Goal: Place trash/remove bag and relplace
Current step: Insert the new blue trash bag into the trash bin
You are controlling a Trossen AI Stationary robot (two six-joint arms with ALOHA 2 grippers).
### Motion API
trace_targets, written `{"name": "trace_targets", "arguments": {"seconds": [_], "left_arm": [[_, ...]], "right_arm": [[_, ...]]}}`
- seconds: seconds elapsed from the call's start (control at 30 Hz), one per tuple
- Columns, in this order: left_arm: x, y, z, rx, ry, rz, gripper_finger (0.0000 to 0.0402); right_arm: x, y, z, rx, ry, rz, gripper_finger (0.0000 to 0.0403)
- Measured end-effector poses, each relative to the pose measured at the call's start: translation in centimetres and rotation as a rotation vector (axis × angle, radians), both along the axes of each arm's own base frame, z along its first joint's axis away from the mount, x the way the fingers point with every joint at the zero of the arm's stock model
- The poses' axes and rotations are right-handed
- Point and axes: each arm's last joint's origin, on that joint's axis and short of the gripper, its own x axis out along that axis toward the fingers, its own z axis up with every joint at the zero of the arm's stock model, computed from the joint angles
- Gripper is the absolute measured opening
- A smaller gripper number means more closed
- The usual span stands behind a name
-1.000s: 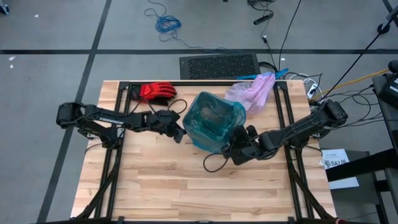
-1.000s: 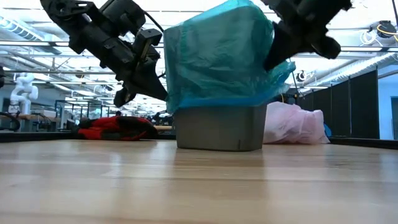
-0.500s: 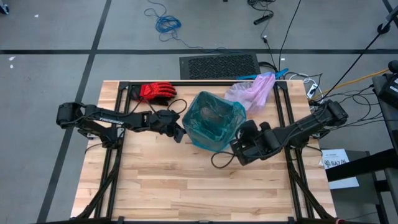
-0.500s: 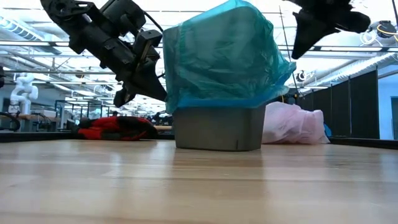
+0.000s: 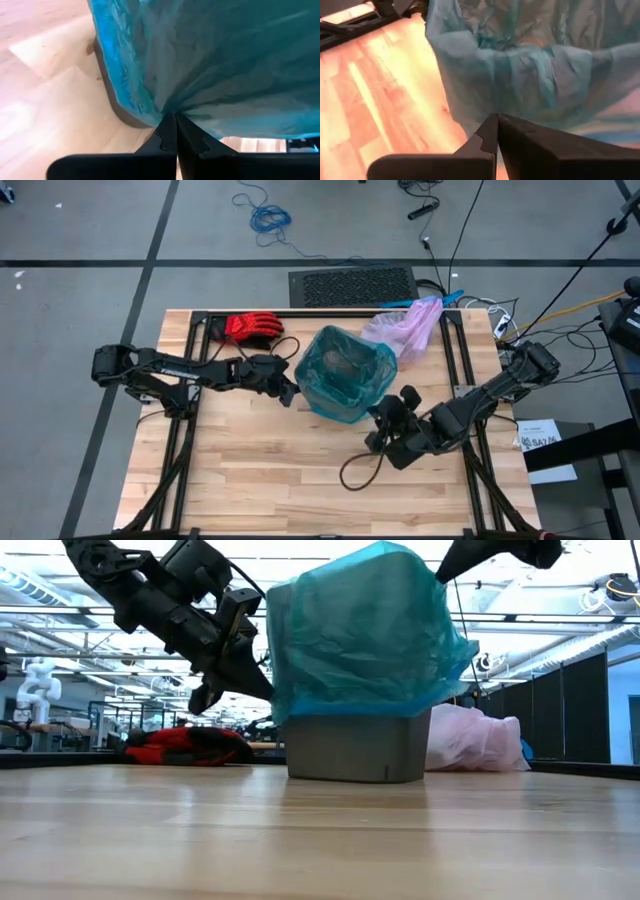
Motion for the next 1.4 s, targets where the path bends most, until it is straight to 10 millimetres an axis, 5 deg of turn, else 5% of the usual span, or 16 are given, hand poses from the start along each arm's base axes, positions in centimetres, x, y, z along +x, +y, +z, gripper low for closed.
{"name": "trace_targets", "arguments": {"seconds": [0.37, 0.8, 1.1, 1.23, 1.4], "left_arm": [[0.6, 0.1, -1.6, -0.032, 0.043, -0.032, 0.0000], [0.6, 0.3, -1.2, -0.013, 0.030, 0.000, 0.0000], [-0.1, 0.6, -0.1, -0.013, 0.009, 0.023, 0.0000], [-0.3, 0.6, -0.2, -0.014, 0.038, 0.016, 0.0000], [-0.3, 0.6, -0.2, -0.019, 0.037, 0.009, 0.0000]], "right_arm": [[0.5, -2.7, -3.7, -0.046, 0.079, -0.059, 0.0000], [0.5, -2.8, -6.2, 0.009, 0.066, -0.035, 0.0000], [-0.6, 1.1, -2.9, 0.117, -0.119, 0.065, 0.0000], [-0.6, 2.2, -4.0, 0.041, -0.148, 0.013, 0.0000], [0.9, 1.0, -6.1, -0.029, -0.082, -0.066, 0.0000]]}}
